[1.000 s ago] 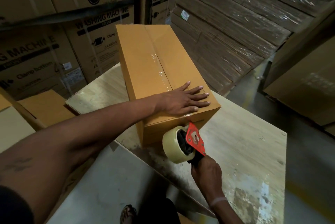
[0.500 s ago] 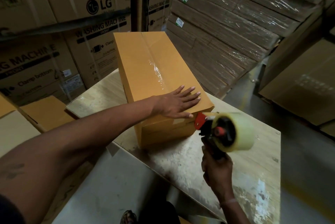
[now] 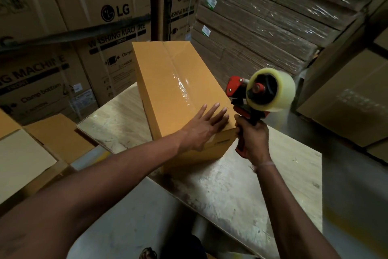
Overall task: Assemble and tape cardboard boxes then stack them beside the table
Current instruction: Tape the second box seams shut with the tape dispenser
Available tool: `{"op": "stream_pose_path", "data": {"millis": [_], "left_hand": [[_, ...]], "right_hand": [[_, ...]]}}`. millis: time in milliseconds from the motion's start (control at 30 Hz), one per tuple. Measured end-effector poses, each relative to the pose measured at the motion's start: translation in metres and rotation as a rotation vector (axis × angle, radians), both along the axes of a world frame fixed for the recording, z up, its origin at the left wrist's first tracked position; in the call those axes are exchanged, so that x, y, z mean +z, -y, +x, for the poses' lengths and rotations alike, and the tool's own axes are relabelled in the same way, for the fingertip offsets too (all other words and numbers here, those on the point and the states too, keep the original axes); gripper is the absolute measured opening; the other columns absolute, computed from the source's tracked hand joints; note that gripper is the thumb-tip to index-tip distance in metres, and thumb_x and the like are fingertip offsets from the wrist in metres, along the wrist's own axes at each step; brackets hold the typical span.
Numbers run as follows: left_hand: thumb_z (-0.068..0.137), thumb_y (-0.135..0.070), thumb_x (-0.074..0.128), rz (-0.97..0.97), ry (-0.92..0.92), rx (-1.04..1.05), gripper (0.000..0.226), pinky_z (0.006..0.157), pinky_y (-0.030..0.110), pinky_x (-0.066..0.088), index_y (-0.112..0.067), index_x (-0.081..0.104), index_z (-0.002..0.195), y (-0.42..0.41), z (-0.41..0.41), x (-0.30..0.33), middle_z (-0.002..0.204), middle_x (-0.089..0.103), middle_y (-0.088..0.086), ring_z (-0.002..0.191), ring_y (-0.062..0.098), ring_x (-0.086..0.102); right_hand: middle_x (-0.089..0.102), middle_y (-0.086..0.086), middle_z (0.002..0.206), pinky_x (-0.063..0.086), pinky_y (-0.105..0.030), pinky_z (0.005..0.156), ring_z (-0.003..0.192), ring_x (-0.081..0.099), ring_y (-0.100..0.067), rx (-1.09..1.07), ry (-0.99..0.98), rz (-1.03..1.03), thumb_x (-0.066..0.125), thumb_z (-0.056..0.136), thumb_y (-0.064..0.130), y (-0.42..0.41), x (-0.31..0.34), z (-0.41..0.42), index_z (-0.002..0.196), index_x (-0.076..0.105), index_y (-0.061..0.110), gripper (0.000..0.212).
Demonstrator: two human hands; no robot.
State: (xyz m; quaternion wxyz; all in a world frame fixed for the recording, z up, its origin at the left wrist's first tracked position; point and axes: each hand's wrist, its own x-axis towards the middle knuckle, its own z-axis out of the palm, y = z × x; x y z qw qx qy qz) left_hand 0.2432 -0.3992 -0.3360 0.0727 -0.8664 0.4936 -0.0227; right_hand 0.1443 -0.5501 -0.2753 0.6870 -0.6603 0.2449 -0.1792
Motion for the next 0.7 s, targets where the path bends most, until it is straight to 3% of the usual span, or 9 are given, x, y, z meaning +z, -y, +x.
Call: {"op": "stream_pose_path", "data": {"millis": [133,233,367,467,533,600,633,700], "left_hand": [[0.073,-0.040,0.089,-0.009,-0.047,-0.078,0.142,0.123,0.056,-0.013,-0.016,-0.018,0.164,-0.010,0.011,-0.003,0.170,-0.026,0.012,0.153,0.037,-0.031],[0.075,-0.051,0.087,-0.013,-0.069,-0.154,0.142,0.124,0.057,-0.016,-0.018,-0.018,0.164,-0.026,0.022,-0.007,0.169,-0.027,0.010,0.152,0.034,-0.034],[0.092,-0.081,0.040,-0.183,-0.138,-0.270,0.107,0.125,0.060,-0.013,-0.018,-0.006,0.166,-0.052,0.025,0.003,0.173,-0.016,0.009,0.156,0.029,-0.027],[0.102,-0.074,0.016,-0.399,-0.100,0.057,0.088,0.126,0.063,-0.003,-0.018,-0.004,0.167,-0.071,0.025,0.014,0.173,-0.013,0.008,0.158,0.025,-0.020],[0.100,-0.072,0.023,-0.426,0.013,0.495,0.091,0.123,0.065,-0.011,-0.016,-0.005,0.166,-0.087,0.032,0.013,0.170,-0.022,0.015,0.156,0.035,-0.025],[0.094,-0.075,0.039,-0.441,-0.116,0.890,0.106,0.117,0.065,-0.020,-0.013,-0.010,0.164,-0.102,0.037,0.012,0.165,-0.030,0.024,0.151,0.049,-0.027],[0.092,-0.077,0.045,-0.481,-0.251,1.000,0.111,0.120,0.065,-0.012,-0.012,-0.010,0.164,-0.106,0.037,0.011,0.164,-0.030,0.026,0.152,0.055,-0.019],[0.093,-0.074,0.051,-0.569,-0.425,1.057,0.112,0.122,0.059,0.023,-0.008,-0.005,0.164,-0.106,0.037,0.008,0.167,-0.020,0.026,0.149,0.059,0.017]], "right_hand": [[0.072,0.001,0.079,0.051,-0.020,0.067,0.067,0.061,-0.007,0.050,-0.009,-0.150,0.072,0.094,0.008,0.006,0.006,0.026,0.102,0.075,0.006,0.009],[0.072,0.003,0.076,0.052,-0.034,0.071,0.075,0.062,-0.017,0.115,-0.062,-0.144,0.073,0.092,0.011,0.010,0.006,0.039,0.102,0.078,0.014,0.012],[0.073,-0.008,0.084,0.056,-0.029,0.063,0.072,0.067,-0.019,0.220,-0.110,0.028,0.068,0.094,0.004,0.002,0.003,0.043,0.112,0.076,0.007,0.019],[0.077,-0.009,0.090,0.054,-0.036,0.070,0.078,0.068,-0.022,0.229,-0.197,0.008,0.077,0.087,0.013,-0.003,-0.010,0.045,0.105,0.080,0.008,0.019],[0.076,-0.008,0.087,0.049,-0.040,0.072,0.081,0.064,-0.023,0.197,-0.253,-0.057,0.079,0.078,0.024,-0.003,-0.019,0.045,0.101,0.080,0.009,0.027],[0.076,-0.006,0.083,0.049,-0.041,0.073,0.079,0.065,-0.022,0.159,-0.280,-0.086,0.078,0.075,0.027,-0.003,-0.024,0.047,0.097,0.080,0.010,0.027],[0.075,-0.005,0.081,0.049,-0.041,0.073,0.078,0.065,-0.021,0.142,-0.279,-0.091,0.078,0.076,0.027,-0.004,-0.025,0.048,0.094,0.080,0.010,0.025],[0.075,-0.004,0.078,0.050,-0.042,0.074,0.076,0.066,-0.022,0.120,-0.269,-0.098,0.078,0.078,0.025,-0.007,-0.025,0.047,0.091,0.079,0.009,0.021]]}}
